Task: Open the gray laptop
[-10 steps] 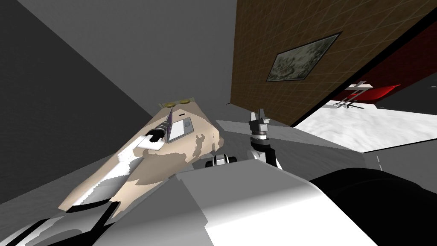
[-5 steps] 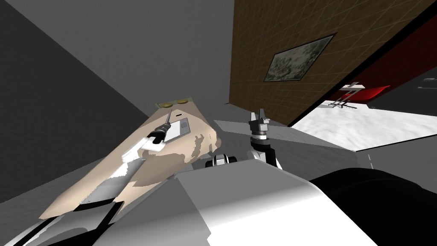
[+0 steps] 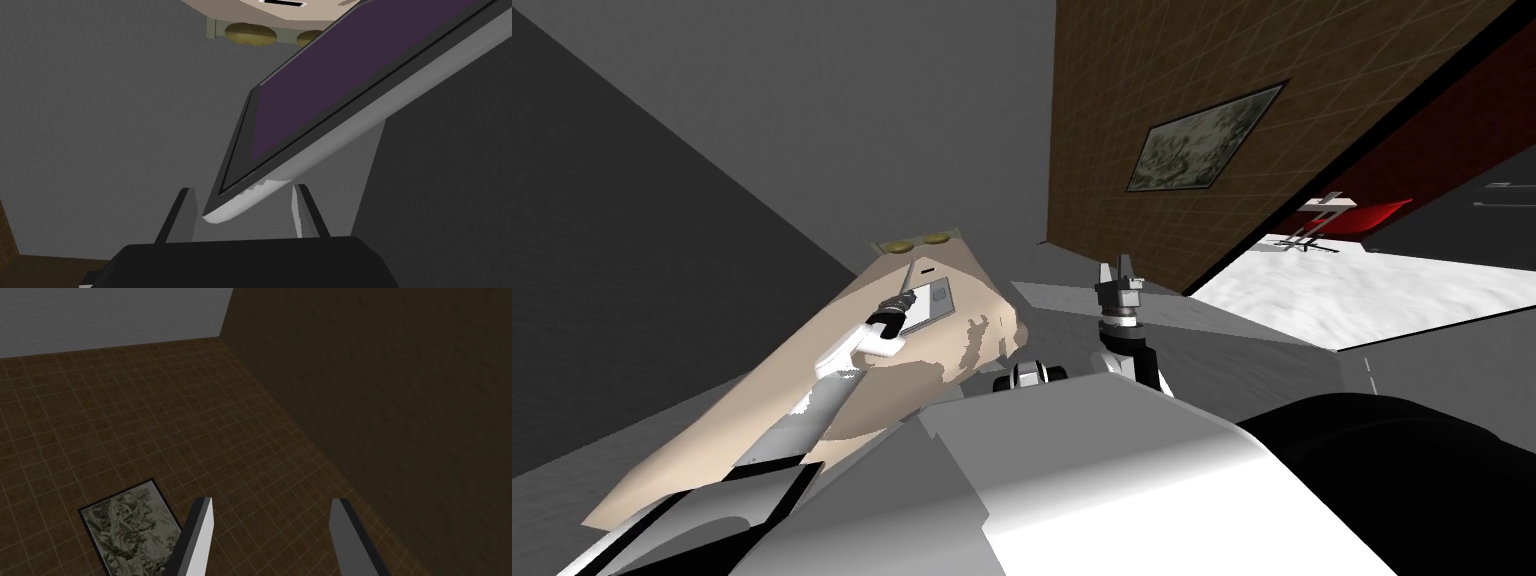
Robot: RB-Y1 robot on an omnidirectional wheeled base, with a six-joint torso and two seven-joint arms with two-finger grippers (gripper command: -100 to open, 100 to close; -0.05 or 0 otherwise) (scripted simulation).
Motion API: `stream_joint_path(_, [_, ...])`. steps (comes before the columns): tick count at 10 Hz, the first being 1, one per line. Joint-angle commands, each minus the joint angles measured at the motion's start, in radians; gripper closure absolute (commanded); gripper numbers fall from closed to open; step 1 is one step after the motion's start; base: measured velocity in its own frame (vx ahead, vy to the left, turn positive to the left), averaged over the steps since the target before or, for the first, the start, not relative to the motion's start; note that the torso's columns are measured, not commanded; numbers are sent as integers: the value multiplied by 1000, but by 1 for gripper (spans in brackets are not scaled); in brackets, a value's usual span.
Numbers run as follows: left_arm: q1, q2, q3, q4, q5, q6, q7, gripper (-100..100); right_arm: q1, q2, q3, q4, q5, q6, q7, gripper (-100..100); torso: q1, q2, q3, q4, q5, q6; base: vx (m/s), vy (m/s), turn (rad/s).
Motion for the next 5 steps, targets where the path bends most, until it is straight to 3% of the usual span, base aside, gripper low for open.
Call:
stream_joint_path(1, [3, -36, 3, 42, -61, -19, -14, 100, 0, 0, 0, 0, 0, 0, 0, 0, 0, -1, -1, -1, 1, 0, 5, -28, -14])
stream_joint_path(2, [-3, -63, 3, 73, -101, -34, -29, 100, 0, 0, 0, 0, 0, 0, 0, 0, 0, -1, -1, -2, 1, 0, 7, -32, -22])
stream_joint_path(5, [-9, -91, 4, 105, -158, -49, -44, 100, 0, 0, 0, 0, 0, 0, 0, 0, 1, 0, 1, -3, 3, -2, 7, -30, -15])
